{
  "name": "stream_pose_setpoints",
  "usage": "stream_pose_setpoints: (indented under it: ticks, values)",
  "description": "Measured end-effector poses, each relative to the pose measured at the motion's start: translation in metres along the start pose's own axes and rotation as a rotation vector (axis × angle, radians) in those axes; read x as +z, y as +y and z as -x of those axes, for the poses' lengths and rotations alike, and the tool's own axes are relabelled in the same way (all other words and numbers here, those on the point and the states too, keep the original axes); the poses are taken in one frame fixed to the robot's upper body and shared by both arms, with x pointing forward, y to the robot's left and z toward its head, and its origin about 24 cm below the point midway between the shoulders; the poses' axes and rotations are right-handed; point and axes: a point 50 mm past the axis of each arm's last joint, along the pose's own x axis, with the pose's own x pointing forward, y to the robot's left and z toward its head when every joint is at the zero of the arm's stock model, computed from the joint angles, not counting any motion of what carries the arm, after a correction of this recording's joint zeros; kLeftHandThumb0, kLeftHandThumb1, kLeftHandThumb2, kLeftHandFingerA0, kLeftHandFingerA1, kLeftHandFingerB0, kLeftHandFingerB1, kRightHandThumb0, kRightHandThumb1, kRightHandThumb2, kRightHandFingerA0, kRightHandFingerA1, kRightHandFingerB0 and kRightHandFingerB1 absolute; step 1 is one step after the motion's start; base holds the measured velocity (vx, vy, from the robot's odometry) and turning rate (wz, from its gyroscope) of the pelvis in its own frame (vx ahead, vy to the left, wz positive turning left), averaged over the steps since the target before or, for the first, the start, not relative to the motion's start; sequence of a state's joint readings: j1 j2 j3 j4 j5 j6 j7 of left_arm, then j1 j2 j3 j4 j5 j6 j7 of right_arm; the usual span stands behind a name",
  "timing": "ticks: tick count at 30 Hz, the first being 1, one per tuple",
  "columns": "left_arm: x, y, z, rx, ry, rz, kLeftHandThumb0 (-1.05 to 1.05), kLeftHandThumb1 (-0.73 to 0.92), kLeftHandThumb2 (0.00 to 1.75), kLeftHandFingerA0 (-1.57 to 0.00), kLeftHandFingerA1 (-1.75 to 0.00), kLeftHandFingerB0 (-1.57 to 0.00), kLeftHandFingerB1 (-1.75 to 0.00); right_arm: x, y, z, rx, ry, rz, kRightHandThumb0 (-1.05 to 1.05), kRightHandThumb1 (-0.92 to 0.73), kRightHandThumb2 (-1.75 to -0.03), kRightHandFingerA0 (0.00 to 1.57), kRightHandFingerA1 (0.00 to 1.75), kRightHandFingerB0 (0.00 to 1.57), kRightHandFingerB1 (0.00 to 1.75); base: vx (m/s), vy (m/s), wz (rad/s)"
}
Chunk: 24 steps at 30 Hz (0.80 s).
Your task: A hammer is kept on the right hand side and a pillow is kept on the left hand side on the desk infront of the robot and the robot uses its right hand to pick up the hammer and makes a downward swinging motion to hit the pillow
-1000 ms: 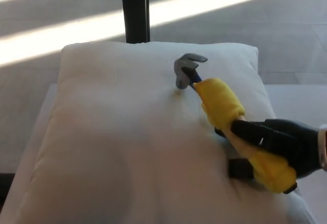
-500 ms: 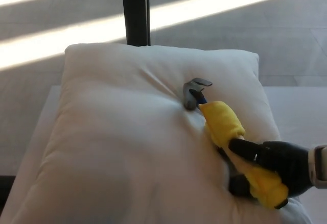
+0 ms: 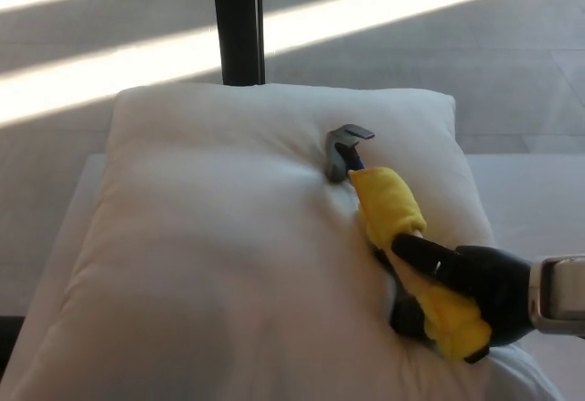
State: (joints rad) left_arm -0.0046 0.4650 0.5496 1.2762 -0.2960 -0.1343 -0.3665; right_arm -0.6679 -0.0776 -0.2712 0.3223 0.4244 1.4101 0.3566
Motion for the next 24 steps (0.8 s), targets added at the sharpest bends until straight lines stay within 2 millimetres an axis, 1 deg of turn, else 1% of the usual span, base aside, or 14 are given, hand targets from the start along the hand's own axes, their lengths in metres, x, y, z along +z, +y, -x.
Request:
stream_pose_setpoints:
  ticks: [5, 6, 7, 11, 12, 15, 16, 17, 18, 20, 21, 22, 23, 24]
  values:
    - [0.000, 0.000, 0.000, 0.001, 0.001, -0.002, -0.68, 0.61, 1.00, -0.53, -0.63, -0.35, -0.56, 0.002, 0.000, 0.002, -0.022, -0.021, 0.000, -0.38, -0.81, -0.99, 1.11, 1.75, 0.75, 1.69, 0.00, 0.000, 0.00]
    - [0.000, 0.000, 0.000, 0.001, 0.002, -0.003, -0.69, 0.78, 0.63, -0.58, -0.52, -0.39, -0.44, 0.003, 0.000, 0.003, -0.027, -0.027, -0.003, -0.41, -0.90, -0.87, 1.11, 1.75, 0.77, 1.68, 0.00, 0.000, 0.00]
    - [-0.001, 0.000, 0.000, 0.001, 0.003, -0.003, -0.71, 0.61, 1.00, -0.55, -0.64, -0.36, -0.56, 0.004, -0.001, 0.005, -0.031, -0.032, -0.008, -0.41, -0.89, -0.85, 1.09, 1.75, 0.75, 1.68, 0.00, 0.000, 0.00]
    - [-0.003, 0.003, 0.002, 0.008, 0.012, -0.007, -0.69, 0.61, 1.00, -0.57, -0.64, -0.38, -0.57, 0.017, 0.003, 0.016, -0.048, -0.073, -0.020, -0.40, -0.88, -0.86, 1.08, 1.75, 0.83, 1.61, 0.00, 0.000, 0.00]
    - [-0.003, 0.004, 0.002, 0.010, 0.013, -0.007, -0.70, 0.78, 0.64, -0.60, -0.55, -0.42, -0.46, 0.021, 0.004, 0.020, -0.056, -0.085, -0.015, -0.39, -0.83, -0.89, 1.04, 1.75, 0.77, 1.57, 0.00, 0.000, 0.00]
    - [-0.003, 0.004, 0.002, 0.012, 0.014, -0.009, -0.69, 0.79, 0.63, -0.59, -0.55, -0.42, -0.46, 0.034, 0.010, 0.033, -0.050, -0.129, -0.003, -0.40, -0.84, -0.81, 1.02, 1.75, 0.73, 1.62, 0.00, 0.000, 0.00]
    - [-0.004, 0.005, 0.003, 0.013, 0.015, -0.010, -0.68, 0.61, 1.00, -0.55, -0.65, -0.38, -0.58, 0.038, 0.012, 0.038, -0.043, -0.145, -0.005, -0.38, -0.83, -0.82, 1.01, 1.75, 0.66, 1.61, 0.00, 0.000, 0.00]
    - [-0.004, 0.005, 0.003, 0.013, 0.016, -0.011, -0.68, 0.62, 1.01, -0.55, -0.65, -0.37, -0.58, 0.046, 0.016, 0.045, -0.028, -0.177, -0.008, -0.38, -0.79, -0.89, 1.02, 1.75, 0.70, 1.62, 0.00, 0.000, 0.00]
    - [-0.004, 0.005, 0.003, 0.013, 0.016, -0.012, -0.69, 0.79, 0.64, -0.58, -0.55, -0.41, -0.46, 0.052, 0.018, 0.050, -0.022, -0.194, -0.005, -0.38, -0.70, -0.92, 1.05, 1.75, 0.74, 1.45, 0.00, 0.000, 0.00]
    - [-0.005, 0.006, 0.003, 0.014, 0.018, -0.015, -0.69, 0.79, 0.63, -0.59, -0.54, -0.42, -0.45, 0.066, 0.026, 0.063, -0.007, -0.243, 0.008, -0.35, -0.73, -0.97, 1.05, 1.75, 0.68, 1.65, 0.00, 0.000, 0.00]
    - [-0.005, 0.006, 0.003, 0.014, 0.018, -0.015, -0.69, 0.79, 0.63, -0.59, -0.54, -0.42, -0.45, 0.071, 0.030, 0.068, 0.001, -0.261, 0.013, -0.35, -0.73, -0.97, 1.05, 1.75, 0.68, 1.65, 0.00, 0.000, 0.00]
    - [-0.005, 0.006, 0.003, 0.013, 0.017, -0.016, -0.70, 0.78, 0.64, -0.61, -0.54, -0.43, -0.45, 0.076, 0.033, 0.074, 0.011, -0.280, 0.018, -0.32, -0.67, -1.03, 1.08, 1.75, 0.86, 1.32, 0.00, 0.000, 0.00]
    - [-0.005, 0.005, 0.003, 0.013, 0.018, -0.017, -0.71, 0.61, 1.00, -0.57, -0.64, -0.39, -0.57, 0.082, 0.037, 0.082, 0.024, -0.307, 0.026, -0.33, -0.67, -1.04, 1.06, 1.75, 0.81, 1.55, 0.00, 0.000, 0.00]
    - [-0.005, 0.006, 0.003, 0.014, 0.018, -0.017, -0.71, 0.61, 1.00, -0.57, -0.64, -0.39, -0.57, 0.085, 0.038, 0.086, 0.028, -0.319, 0.030, -0.33, -0.67, -1.04, 1.06, 1.75, 0.81, 1.55, 0.00, 0.000, 0.00]
